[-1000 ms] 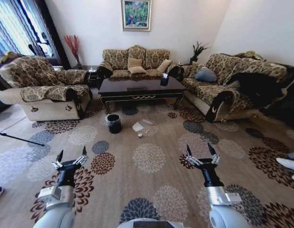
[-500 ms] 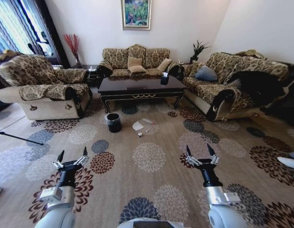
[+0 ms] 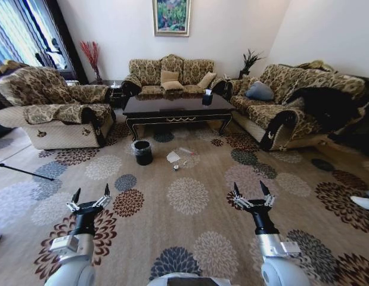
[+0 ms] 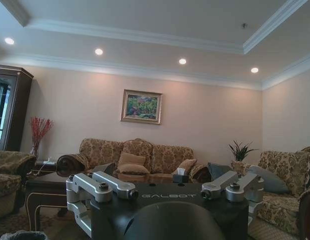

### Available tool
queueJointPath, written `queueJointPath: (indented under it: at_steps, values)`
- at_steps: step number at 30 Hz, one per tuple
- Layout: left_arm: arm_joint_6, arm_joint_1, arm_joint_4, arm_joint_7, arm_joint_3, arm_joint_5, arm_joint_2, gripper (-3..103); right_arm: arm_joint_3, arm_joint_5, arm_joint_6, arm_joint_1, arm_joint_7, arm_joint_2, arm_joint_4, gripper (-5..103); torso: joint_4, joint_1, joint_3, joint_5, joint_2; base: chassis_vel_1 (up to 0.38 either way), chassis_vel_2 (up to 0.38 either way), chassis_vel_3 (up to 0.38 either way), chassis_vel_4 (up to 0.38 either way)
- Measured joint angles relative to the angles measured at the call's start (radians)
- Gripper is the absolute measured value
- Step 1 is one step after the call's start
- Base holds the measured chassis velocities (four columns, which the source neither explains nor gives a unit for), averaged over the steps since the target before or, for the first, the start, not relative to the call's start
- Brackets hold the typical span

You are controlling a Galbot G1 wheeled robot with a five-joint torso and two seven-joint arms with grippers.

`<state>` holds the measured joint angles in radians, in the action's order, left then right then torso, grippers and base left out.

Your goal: Move to the front of the table and pick up the trash from the floor, then place it into the trash bin.

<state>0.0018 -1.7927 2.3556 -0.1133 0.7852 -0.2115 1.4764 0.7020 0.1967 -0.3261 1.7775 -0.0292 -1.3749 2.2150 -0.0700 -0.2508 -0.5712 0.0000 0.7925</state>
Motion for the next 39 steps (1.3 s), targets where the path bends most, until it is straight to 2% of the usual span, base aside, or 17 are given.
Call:
queueJointPath:
  at_steps: [17, 39]
  values:
    - [-0.027, -0.010, -0.007, 0.009, 0.002, 0.004, 0.002, 100, -0.003, -0.011, -0.009, 0.002, 0.000, -0.008, -0.008, 100, 0.0000, 0.029, 0.038, 0.0000, -0.067, 0.000, 0.000, 0.000, 0.000]
    - [-0.028, 0.006, -0.025, 0.012, 0.001, 0.008, -0.004, 100, -0.007, -0.014, -0.016, -0.007, 0.000, -0.012, -0.032, 100, 0.0000, 0.068, 0.089, 0.0000, -0.158, 0.000, 0.000, 0.000, 0.000]
